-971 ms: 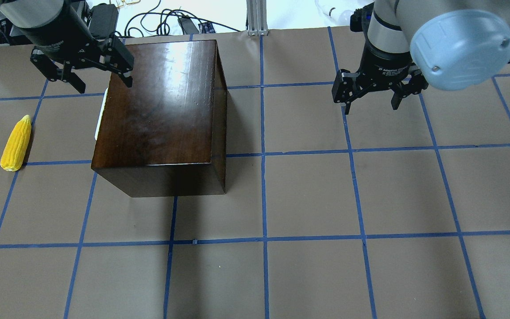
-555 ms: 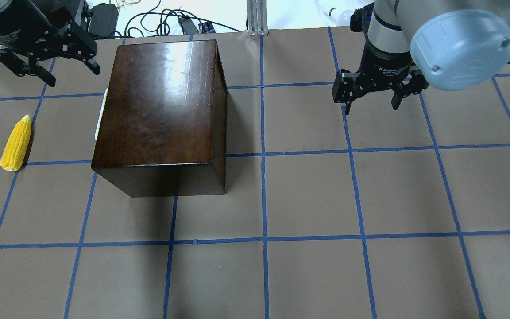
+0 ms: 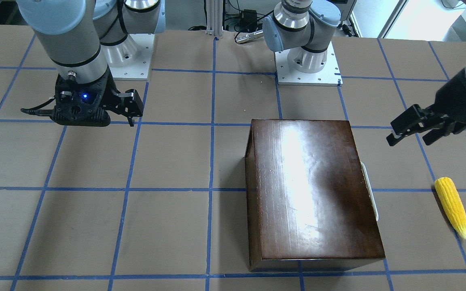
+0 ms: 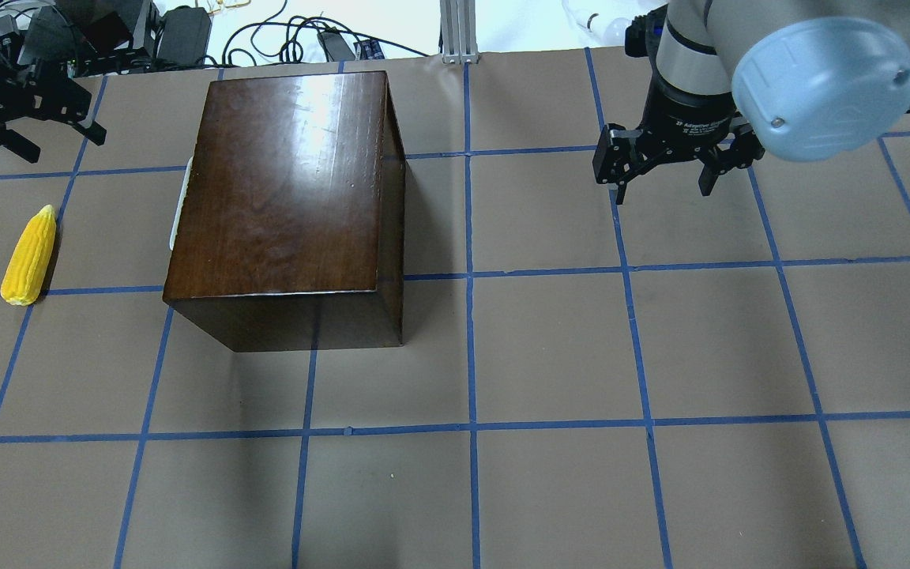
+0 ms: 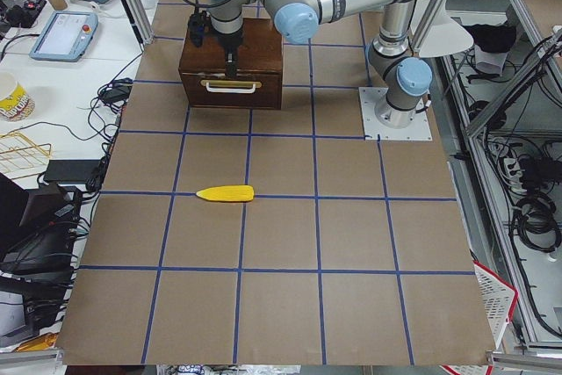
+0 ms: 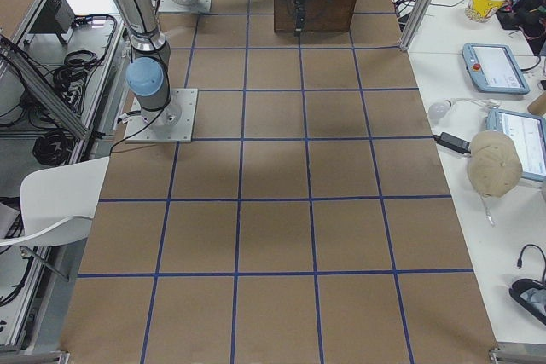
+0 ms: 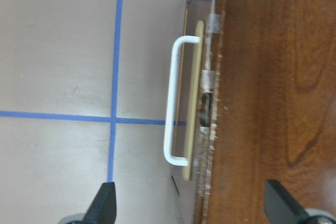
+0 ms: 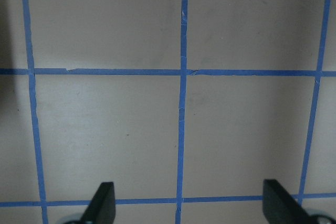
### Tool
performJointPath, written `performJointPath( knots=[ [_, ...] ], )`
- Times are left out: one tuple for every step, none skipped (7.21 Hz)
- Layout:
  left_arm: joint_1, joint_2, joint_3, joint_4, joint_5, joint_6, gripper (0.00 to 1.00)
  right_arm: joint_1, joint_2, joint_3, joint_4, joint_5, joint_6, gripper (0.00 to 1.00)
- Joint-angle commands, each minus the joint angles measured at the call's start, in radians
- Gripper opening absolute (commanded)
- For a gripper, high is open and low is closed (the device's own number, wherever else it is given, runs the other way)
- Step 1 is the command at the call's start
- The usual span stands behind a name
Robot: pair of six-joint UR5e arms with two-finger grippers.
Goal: Open drawer and put corn inside
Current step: 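Lower the left gripper and close it on the white drawer handle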
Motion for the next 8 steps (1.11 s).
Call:
performJointPath(
  knots=[
    [0.029,-0.070,-0.013,0.053,-0.009,0.188,1.00,0.000,0.000,0.000,0.000,0.000,0.000,1.00],
    [0.029,-0.099,-0.017,0.056,-0.009,0.206,1.00,0.000,0.000,0.000,0.000,0.001,0.000,1.00],
    [0.029,-0.123,-0.037,0.061,-0.009,0.206,1.00,0.000,0.000,0.000,0.001,0.001,0.000,1.00],
    [0.029,-0.139,-0.062,0.070,-0.066,0.208,1.00,0.000,0.000,0.000,0.001,0.001,0.000,1.00],
    [0.029,-0.156,-0.073,0.073,-0.097,0.209,1.00,0.000,0.000,0.000,0.001,0.001,0.000,1.00],
    [0.029,-0.180,-0.076,0.099,-0.100,0.209,1.00,0.000,0.000,0.000,0.001,0.001,0.000,1.00],
    [0.029,-0.194,-0.074,0.099,-0.106,0.209,1.00,0.000,0.000,0.000,0.001,0.003,0.000,1.00],
    [0.029,-0.205,-0.074,0.099,-0.108,0.218,1.00,0.000,0.000,0.000,0.001,0.001,0.000,1.00]
  ],
)
